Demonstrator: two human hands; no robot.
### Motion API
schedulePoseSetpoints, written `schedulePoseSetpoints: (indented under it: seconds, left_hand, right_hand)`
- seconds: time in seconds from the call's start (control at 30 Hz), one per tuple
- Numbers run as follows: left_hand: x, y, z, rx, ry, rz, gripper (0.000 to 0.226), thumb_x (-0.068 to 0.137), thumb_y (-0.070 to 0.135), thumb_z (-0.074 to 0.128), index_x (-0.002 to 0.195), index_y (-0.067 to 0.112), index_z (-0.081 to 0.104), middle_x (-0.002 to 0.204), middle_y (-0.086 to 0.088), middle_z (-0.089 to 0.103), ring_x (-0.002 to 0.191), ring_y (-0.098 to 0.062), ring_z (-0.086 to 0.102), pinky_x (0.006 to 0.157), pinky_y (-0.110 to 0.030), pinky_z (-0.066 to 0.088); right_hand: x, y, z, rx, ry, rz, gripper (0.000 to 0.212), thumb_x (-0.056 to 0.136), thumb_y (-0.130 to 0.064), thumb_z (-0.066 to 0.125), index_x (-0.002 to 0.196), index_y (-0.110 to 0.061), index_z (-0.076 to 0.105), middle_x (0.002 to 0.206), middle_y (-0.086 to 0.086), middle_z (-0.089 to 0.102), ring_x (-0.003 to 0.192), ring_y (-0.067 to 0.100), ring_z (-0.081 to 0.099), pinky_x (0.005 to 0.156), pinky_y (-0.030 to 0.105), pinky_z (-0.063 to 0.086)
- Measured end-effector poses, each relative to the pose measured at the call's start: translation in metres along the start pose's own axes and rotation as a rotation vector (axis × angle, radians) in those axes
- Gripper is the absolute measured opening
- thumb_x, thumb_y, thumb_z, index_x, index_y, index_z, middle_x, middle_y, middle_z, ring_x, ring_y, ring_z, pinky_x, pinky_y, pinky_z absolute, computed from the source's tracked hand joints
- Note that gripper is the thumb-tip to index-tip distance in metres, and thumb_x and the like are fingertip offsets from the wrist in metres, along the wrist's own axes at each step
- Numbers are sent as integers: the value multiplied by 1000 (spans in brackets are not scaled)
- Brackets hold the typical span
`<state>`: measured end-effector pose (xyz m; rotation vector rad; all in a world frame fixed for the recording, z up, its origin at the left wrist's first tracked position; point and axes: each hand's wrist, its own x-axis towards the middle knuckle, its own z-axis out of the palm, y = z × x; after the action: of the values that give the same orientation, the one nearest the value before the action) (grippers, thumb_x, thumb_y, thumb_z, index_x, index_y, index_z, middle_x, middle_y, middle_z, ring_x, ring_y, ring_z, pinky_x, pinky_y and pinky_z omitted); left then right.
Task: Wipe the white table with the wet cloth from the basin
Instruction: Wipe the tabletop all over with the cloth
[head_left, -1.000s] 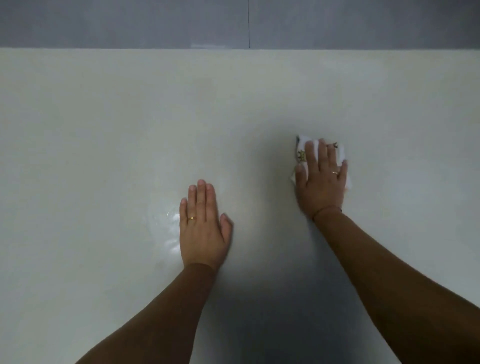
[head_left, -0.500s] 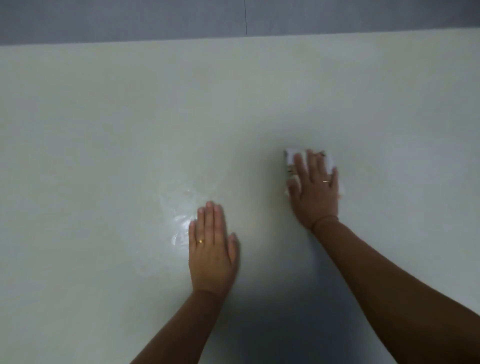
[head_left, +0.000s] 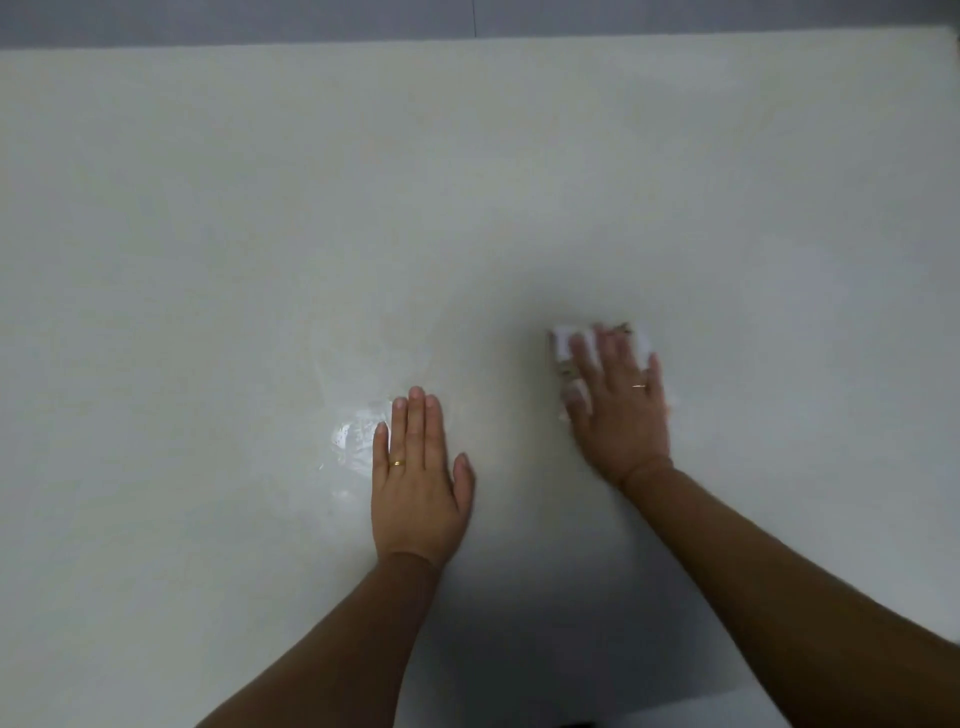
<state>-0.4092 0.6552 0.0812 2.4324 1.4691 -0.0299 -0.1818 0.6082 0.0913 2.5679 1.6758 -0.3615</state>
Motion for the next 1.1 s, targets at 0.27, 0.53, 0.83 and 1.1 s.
schedulePoseSetpoints:
  seconds: [0.27, 0.53, 0.83, 1.1]
  left_hand:
    - [-1, 0, 0, -1, 22, 13, 66, 91, 34, 31, 149, 4, 26, 157, -15, 24, 147, -27, 16, 120, -41, 8]
    - [-2, 2, -1, -17, 69, 15, 66, 90, 32, 31, 149, 3, 26, 157, -15, 24, 147, -27, 17, 120, -38, 4]
    - [-92, 29, 6, -71, 50, -10, 59, 94, 29, 28, 148, 4, 28, 157, -13, 22, 147, -26, 16, 120, -40, 5]
    - [-127, 27, 22, 9, -15, -17, 63, 91, 30, 30, 149, 6, 26, 157, -11, 23, 147, -23, 14, 121, -40, 6]
  right_hand:
    - [-40, -99, 19, 32, 48, 176, 63, 93, -41, 32, 151, -20, 17, 158, 12, 17, 145, 33, 14, 114, 56, 7]
    - [-52, 0, 10, -7, 7, -12, 60, 92, -44, 25, 148, -20, 28, 156, 9, 26, 144, 29, 23, 115, 55, 14]
    - [-118, -83, 33, 0, 40, -76, 62, 91, -41, 33, 149, -20, 25, 156, 10, 25, 144, 30, 21, 113, 58, 16]
    - [-117, 3, 29, 36, 36, 113, 59, 94, -41, 26, 150, -22, 22, 158, 8, 20, 145, 28, 18, 115, 53, 9]
